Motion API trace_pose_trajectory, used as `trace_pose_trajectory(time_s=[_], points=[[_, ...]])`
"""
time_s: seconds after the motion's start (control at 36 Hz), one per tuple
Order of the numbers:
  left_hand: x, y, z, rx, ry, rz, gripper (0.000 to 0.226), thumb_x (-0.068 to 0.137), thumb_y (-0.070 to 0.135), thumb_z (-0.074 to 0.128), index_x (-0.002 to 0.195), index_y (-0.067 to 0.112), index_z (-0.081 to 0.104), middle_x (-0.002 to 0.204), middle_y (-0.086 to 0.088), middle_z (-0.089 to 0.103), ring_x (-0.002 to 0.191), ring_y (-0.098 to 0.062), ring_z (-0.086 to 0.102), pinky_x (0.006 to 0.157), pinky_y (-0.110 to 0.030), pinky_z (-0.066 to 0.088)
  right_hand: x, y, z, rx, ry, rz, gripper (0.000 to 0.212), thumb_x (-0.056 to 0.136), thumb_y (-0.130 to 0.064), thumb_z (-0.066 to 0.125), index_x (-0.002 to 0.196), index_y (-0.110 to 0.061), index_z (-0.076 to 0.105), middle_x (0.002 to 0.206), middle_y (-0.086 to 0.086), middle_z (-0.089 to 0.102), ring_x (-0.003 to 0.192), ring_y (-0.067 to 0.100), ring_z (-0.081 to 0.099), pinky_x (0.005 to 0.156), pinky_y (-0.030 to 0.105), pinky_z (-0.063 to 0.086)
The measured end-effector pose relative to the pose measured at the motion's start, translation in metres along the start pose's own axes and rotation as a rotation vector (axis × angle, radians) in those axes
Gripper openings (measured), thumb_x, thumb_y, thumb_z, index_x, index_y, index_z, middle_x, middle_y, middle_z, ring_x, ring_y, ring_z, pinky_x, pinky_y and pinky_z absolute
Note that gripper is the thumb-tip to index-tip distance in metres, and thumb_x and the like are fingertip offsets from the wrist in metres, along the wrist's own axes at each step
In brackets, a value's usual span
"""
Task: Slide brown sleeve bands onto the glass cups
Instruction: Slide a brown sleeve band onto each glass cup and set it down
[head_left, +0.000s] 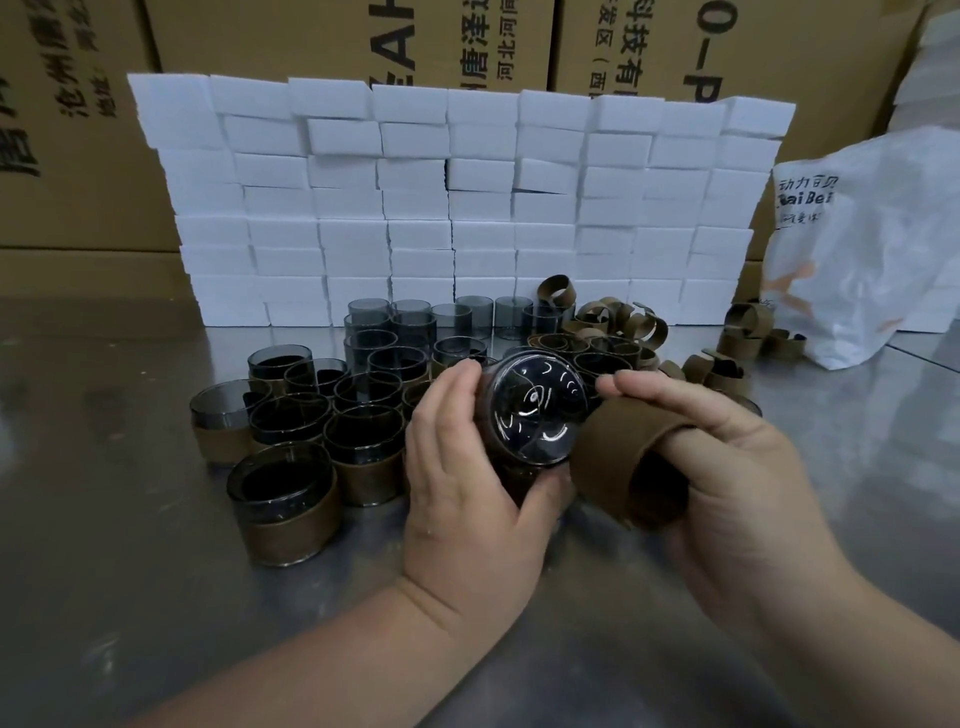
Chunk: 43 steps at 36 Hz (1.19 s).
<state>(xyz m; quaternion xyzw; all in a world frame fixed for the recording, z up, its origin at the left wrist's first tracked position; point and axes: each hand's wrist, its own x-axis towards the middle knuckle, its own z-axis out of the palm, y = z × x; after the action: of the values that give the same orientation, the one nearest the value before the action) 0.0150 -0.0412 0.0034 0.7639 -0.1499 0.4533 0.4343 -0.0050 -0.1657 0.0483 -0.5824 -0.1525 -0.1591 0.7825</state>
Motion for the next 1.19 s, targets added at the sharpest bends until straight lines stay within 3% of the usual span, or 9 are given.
trace_pose_trajectory(time_s=[0.14, 0.28, 0.53, 0.64, 0.78, 0.86, 1.0, 1.11, 1.19], points=[[0.001, 0.0, 0.0, -0.009, -0.009, 0.001, 0.076, 0.074, 0.042, 0.055, 0.134, 0.003, 0.032, 0.128, 0.002, 0.03, 0.124, -0.007, 0.028, 0.107, -0.025, 0.023, -0.002, -0.001, 0.001, 0.102, -0.078, 0.062, 0.051, 0.083, 0.011, 0.043, 0.074, -0.026, 0.078, 0.08, -0.004, 0.074, 0.069, 0.005, 0.069, 0.052, 0.019, 0.051], [0.0, 0.002, -0.003, 0.005, -0.035, 0.079, 0.071, 0.077, 0.033, 0.055, 0.135, 0.001, 0.031, 0.131, -0.005, 0.031, 0.128, -0.019, 0.031, 0.109, -0.03, 0.025, -0.004, 0.01, 0.001, 0.124, -0.142, 0.068, 0.053, 0.084, 0.01, 0.042, 0.09, -0.029, 0.076, 0.102, -0.005, 0.072, 0.1, 0.008, 0.066, 0.075, 0.019, 0.052], [-0.002, 0.005, -0.004, 0.009, -0.123, 0.202, 0.075, 0.07, 0.011, 0.066, 0.135, 0.0, 0.029, 0.138, -0.01, 0.027, 0.134, -0.025, 0.026, 0.112, -0.033, 0.022, -0.004, 0.014, -0.001, 0.069, -0.115, 0.037, 0.05, 0.072, -0.009, 0.048, 0.1, -0.045, 0.07, 0.113, -0.016, 0.067, 0.111, 0.003, 0.059, 0.09, 0.026, 0.049], [-0.003, 0.006, -0.008, -0.05, -0.303, 0.208, 0.078, 0.075, 0.029, 0.048, 0.137, -0.001, 0.012, 0.148, -0.01, 0.009, 0.141, -0.024, 0.006, 0.116, -0.031, 0.009, -0.003, 0.018, -0.002, 0.049, -0.078, 0.06, 0.05, 0.08, 0.001, 0.046, 0.102, -0.036, 0.071, 0.105, -0.009, 0.071, 0.105, 0.01, 0.064, 0.089, 0.029, 0.051], [-0.005, 0.006, -0.011, -0.084, -0.418, 0.167, 0.085, 0.085, 0.068, 0.021, 0.14, 0.008, -0.005, 0.153, -0.008, -0.006, 0.143, -0.016, -0.011, 0.117, -0.031, 0.0, -0.004, 0.016, -0.002, -0.153, -0.028, 0.018, 0.059, 0.091, 0.007, 0.037, 0.106, -0.044, 0.063, 0.104, -0.02, 0.069, 0.105, 0.001, 0.062, 0.095, 0.029, 0.048], [-0.006, 0.008, -0.011, -0.035, -0.398, 0.145, 0.087, 0.081, 0.075, 0.013, 0.138, 0.013, -0.006, 0.153, -0.008, -0.005, 0.144, -0.019, -0.007, 0.117, -0.037, 0.004, -0.008, 0.014, 0.0, -0.259, -0.009, -0.002, 0.058, 0.091, 0.008, 0.036, 0.104, -0.04, 0.067, 0.107, -0.027, 0.065, 0.107, -0.005, 0.058, 0.099, 0.029, 0.045], [-0.005, 0.01, -0.01, 0.138, -0.326, 0.138, 0.081, 0.09, 0.062, 0.007, 0.139, -0.003, 0.01, 0.149, -0.023, 0.014, 0.139, -0.035, 0.016, 0.111, -0.039, 0.013, -0.013, 0.008, 0.003, -0.336, -0.021, -0.04, 0.056, 0.091, 0.007, 0.037, 0.106, -0.041, 0.061, 0.109, -0.035, 0.058, 0.105, -0.02, 0.05, 0.082, -0.001, 0.04], [-0.004, 0.01, -0.011, 0.146, -0.304, 0.126, 0.081, 0.093, 0.053, 0.004, 0.138, -0.011, 0.025, 0.143, -0.028, 0.03, 0.132, -0.027, 0.025, 0.108, -0.03, 0.016, -0.013, 0.007, 0.005, -0.274, -0.048, -0.021, 0.057, 0.089, 0.011, 0.04, 0.105, -0.042, 0.057, 0.113, -0.03, 0.058, 0.104, -0.02, 0.05, 0.082, -0.001, 0.04], [-0.003, 0.01, -0.012, 0.016, -0.279, 0.114, 0.069, 0.096, 0.042, 0.019, 0.135, -0.015, 0.027, 0.137, -0.03, 0.034, 0.124, -0.021, 0.031, 0.107, -0.011, 0.019, -0.014, 0.007, 0.007, -0.21, -0.089, -0.02, 0.057, 0.084, 0.017, 0.045, 0.105, -0.037, 0.049, 0.109, -0.029, 0.06, 0.102, -0.022, 0.05, 0.082, 0.0, 0.041]])
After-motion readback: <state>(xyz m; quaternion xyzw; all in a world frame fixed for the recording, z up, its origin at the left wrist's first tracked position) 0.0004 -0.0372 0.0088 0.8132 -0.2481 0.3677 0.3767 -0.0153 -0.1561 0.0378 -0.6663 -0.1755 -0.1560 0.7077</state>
